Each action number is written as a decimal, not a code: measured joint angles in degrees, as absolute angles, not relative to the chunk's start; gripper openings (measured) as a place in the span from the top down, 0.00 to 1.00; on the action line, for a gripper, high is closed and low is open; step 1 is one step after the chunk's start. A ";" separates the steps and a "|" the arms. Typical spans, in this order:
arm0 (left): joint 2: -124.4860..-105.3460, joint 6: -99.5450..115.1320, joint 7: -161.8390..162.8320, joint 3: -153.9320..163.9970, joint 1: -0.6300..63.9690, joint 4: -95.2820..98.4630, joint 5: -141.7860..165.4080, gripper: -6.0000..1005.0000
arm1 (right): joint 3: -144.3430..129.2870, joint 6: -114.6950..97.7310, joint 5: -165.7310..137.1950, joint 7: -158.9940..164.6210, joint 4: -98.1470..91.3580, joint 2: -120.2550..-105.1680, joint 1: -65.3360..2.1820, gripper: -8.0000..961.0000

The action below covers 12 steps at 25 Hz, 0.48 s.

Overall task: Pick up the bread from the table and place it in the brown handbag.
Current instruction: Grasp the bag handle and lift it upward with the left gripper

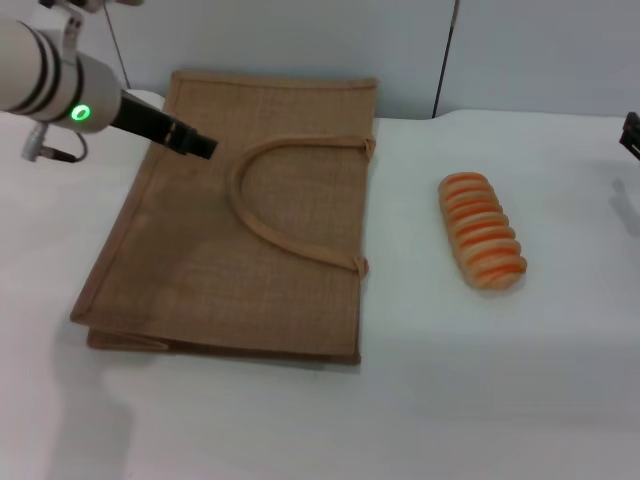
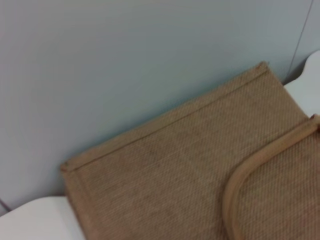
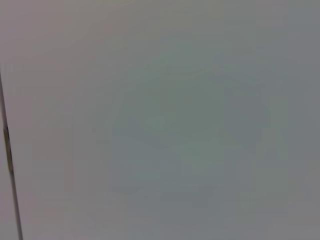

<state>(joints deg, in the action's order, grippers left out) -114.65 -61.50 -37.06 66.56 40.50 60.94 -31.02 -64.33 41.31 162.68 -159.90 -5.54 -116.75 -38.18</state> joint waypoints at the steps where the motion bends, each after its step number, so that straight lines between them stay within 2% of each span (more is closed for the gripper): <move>1: -115.06 -60.56 -37.18 66.56 40.73 60.26 -31.02 0.30 | -64.34 41.33 162.68 -159.89 -5.54 -116.77 -38.26 0.11; 5: -116.08 -57.45 -38.29 66.81 41.90 56.48 -32.25 0.31 | -64.46 41.17 162.68 -159.88 -5.54 -116.81 -38.47 0.11; 12: -116.07 -54.41 -40.16 66.85 41.80 52.58 -37.10 0.31 | -64.60 41.15 162.69 -159.79 -5.48 -116.89 -38.50 0.11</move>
